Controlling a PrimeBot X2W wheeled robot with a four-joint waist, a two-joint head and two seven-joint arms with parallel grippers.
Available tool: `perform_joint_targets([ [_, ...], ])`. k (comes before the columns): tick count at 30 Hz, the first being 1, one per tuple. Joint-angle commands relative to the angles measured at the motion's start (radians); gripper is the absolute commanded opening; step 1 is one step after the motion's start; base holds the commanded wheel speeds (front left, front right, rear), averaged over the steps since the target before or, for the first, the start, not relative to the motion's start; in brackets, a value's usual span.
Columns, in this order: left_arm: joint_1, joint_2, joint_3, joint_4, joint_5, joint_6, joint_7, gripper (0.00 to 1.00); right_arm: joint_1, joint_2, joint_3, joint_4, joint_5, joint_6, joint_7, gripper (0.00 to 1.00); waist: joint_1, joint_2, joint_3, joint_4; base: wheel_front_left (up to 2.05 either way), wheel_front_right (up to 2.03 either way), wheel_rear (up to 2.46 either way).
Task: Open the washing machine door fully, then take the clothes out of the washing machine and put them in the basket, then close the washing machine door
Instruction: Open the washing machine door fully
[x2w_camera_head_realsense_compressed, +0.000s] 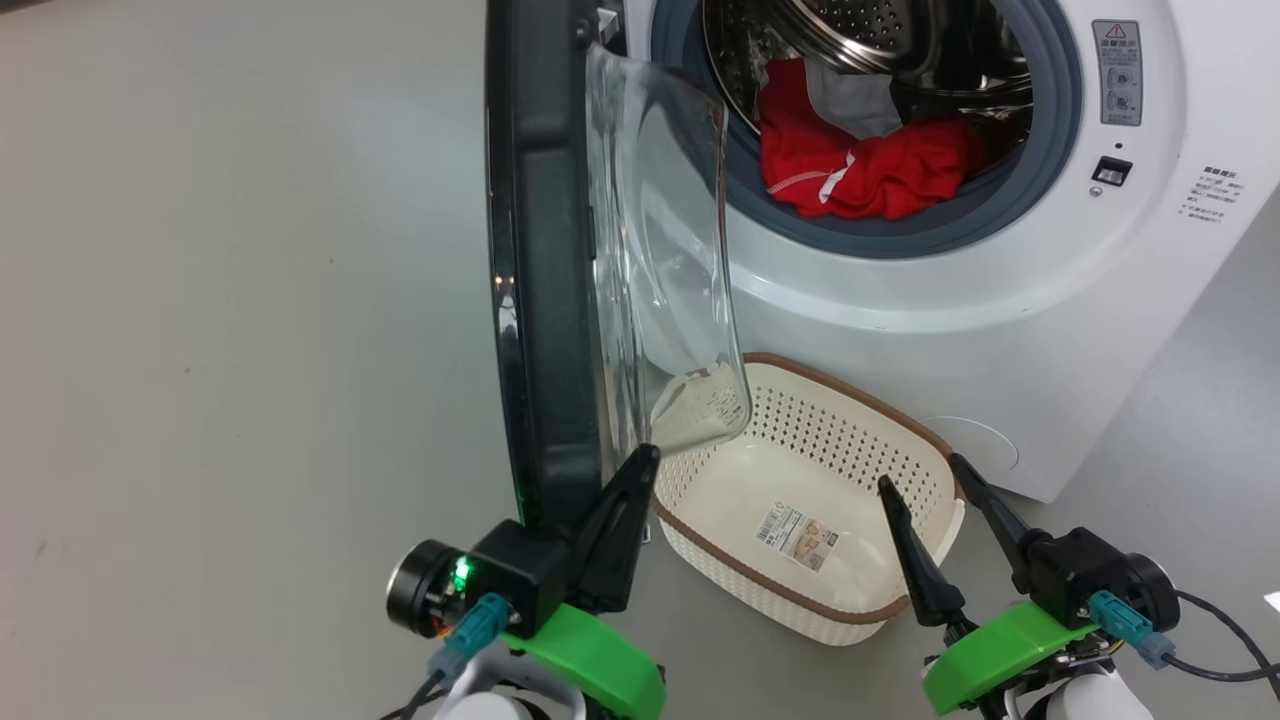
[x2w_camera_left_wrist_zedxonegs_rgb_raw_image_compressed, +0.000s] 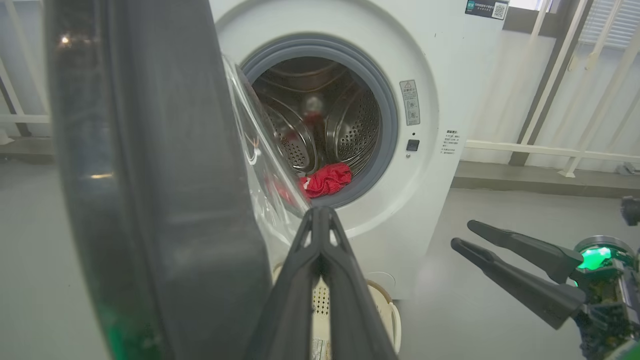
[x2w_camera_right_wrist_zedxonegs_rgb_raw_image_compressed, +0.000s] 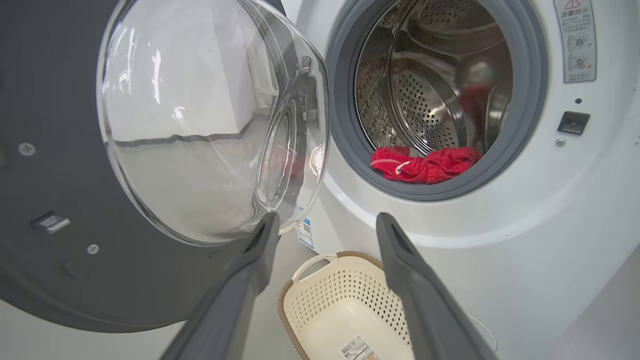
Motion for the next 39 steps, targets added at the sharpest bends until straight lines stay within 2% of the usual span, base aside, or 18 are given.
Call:
perform_joint_targets([
  [1,-0.028,0.003,0.036,-0.009,-0.006,0.014,-0.007,0.0,-0.048,0.002,0.022,-0.018,0.004,0.005,-0.006,1.0,0.0,0.0,0.002,0.002,0.0,0.0,0.0],
  [13,-0.018,0.014,0.082,0.022,-0.018,0.071,-0.035,0.0,-0.045,0.002,0.026,-0.004,0.01,0.005,-0.006,1.0,0.0,0.0,-0.003,0.025,0.0,0.0,0.0],
  [29,0.012,0.118,0.223,0.025,-0.052,0.152,-0.056,0.0,-0.051,0.002,0.046,0.002,-0.002,0.005,-0.006,1.0,0.0,0.0,0.004,0.058,0.0,0.0,0.0],
  [39,-0.029,0.159,0.307,0.087,-0.091,0.166,-0.077,0.0,-0.063,0.002,0.057,0.001,-0.02,0.005,-0.006,1.0,0.0,0.0,0.035,0.06,0.0,0.0,0.0],
])
